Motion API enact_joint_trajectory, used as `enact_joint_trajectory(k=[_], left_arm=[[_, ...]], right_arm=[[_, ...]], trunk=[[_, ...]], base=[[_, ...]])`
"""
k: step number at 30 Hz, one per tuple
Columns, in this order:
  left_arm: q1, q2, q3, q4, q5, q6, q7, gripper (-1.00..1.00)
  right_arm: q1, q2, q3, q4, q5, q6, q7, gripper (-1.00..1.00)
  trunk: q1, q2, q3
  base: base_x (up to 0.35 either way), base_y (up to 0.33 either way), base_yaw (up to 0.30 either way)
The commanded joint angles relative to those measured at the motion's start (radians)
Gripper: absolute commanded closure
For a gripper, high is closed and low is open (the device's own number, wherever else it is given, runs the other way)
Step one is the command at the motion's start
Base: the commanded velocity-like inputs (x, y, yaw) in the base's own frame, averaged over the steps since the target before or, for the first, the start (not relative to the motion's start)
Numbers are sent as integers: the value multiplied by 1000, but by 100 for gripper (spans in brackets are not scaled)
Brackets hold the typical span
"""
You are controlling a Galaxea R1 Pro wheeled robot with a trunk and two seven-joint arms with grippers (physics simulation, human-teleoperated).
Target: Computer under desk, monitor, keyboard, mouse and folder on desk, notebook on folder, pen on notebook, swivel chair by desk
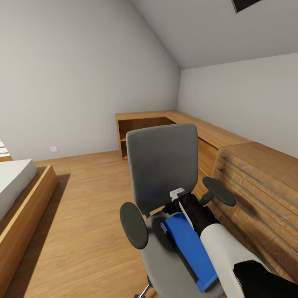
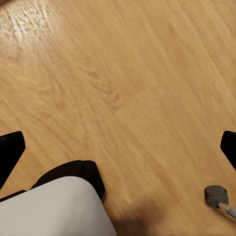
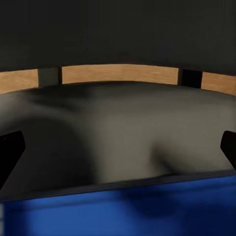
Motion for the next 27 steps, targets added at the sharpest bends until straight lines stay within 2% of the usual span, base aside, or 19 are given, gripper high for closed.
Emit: enact_joint_trajectory(k=[1,7,17,24,27], left_arm=[[-1,0,0,-2,8,4,6,-100],[-4,1,6,-2,8,5,6,-100],[-8,1,3,-4,8,8,5,-100],[-9,0,9,-10,10,29,5,-100],[-9,1,8,-7,8,33,5,-100]], right_arm=[[-1,0,1,-1,10,3,8,-100],[0,-1,1,-2,10,2,9,-100],[-1,-2,0,-2,10,6,8,-100],[0,-2,0,-2,10,10,7,-100],[0,-2,0,-2,10,10,7,-100]], trunk=[[0,0,-1],[19,-35,-16],[19,-35,-16],[46,-84,-38],[46,-84,-38]], base=[[4,0,0],[2,0,0],[0,0,0],[0,0,0],[0,0,0]])
